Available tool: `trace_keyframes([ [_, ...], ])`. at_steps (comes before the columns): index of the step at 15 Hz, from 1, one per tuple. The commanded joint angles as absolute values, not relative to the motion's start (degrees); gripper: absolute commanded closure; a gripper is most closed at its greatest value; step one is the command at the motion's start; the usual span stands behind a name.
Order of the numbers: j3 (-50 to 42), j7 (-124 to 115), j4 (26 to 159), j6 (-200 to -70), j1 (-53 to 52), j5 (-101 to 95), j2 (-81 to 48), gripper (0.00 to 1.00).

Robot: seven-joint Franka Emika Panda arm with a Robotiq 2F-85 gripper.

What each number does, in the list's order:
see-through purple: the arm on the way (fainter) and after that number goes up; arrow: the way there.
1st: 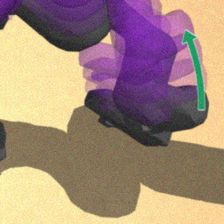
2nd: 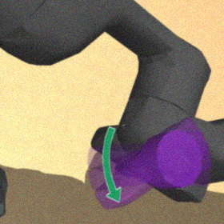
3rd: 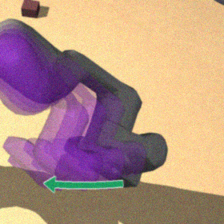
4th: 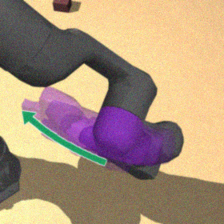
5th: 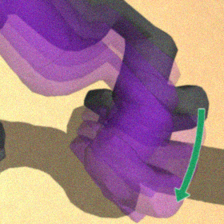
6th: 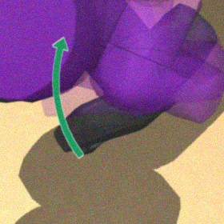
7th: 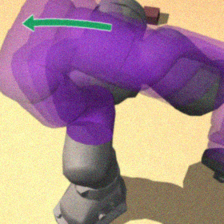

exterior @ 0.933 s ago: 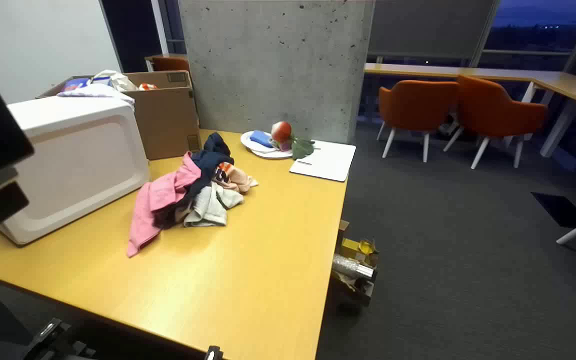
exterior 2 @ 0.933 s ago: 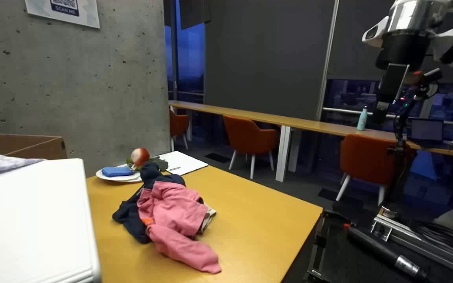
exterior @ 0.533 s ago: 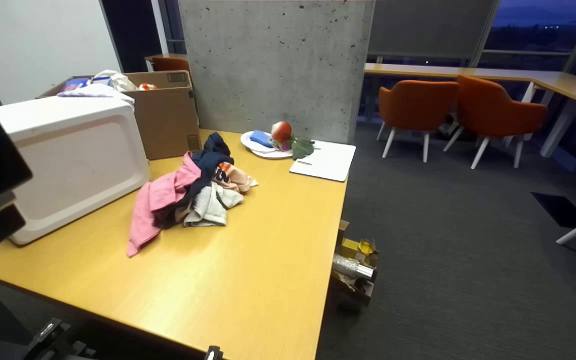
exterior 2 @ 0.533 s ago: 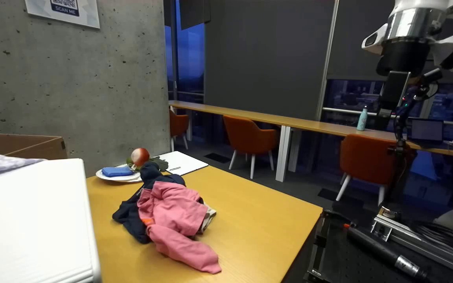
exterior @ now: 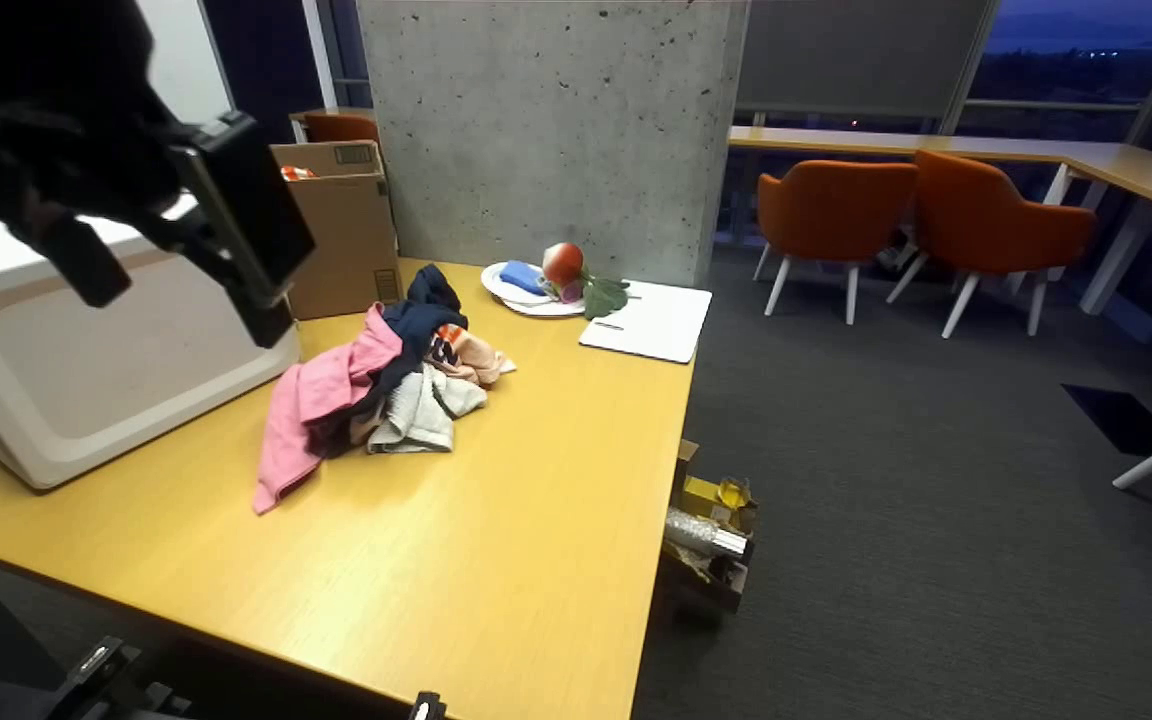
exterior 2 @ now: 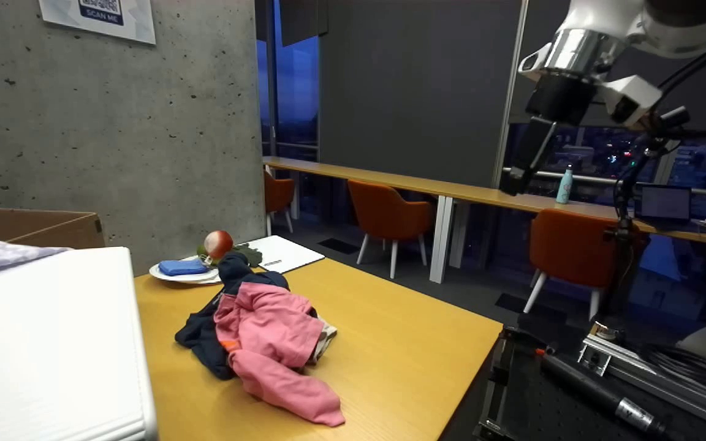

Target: Pick up the pink shirt and move it to the bottom left side of the table, pick up the dark blue shirt and move it to the top right side on the table, pick up the peach shirt and move it to the top left side of the table, pick up the white towel and move it to the bottom right side of the table

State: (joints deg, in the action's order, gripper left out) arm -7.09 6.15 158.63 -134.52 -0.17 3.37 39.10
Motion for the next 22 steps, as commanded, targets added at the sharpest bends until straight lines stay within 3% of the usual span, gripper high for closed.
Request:
trace_keyframes([
  [1, -7.19, 9.25, 154.19, -148.04, -3.31, 5.31, 24.11, 0.0],
  [6, -7.08, 11.62, 145.2, -160.25, -6.03, 6.26, 5.5, 0.0],
  [10, -6.54, 22.05, 133.39, -161.33, -8.2, 18.1, -9.29, 0.0],
  [14, -0.24, 31.87, 119.58, -160.67, -5.08, 25.7, -23.59, 0.0],
  [15, 5.45, 30.83, 116.0, -160.73, 0.15, 22.68, -26.96, 0.0],
  [22, 11.82, 26.64, 95.55, -158.47, 2.73, 9.7, -44.36, 0.0],
])
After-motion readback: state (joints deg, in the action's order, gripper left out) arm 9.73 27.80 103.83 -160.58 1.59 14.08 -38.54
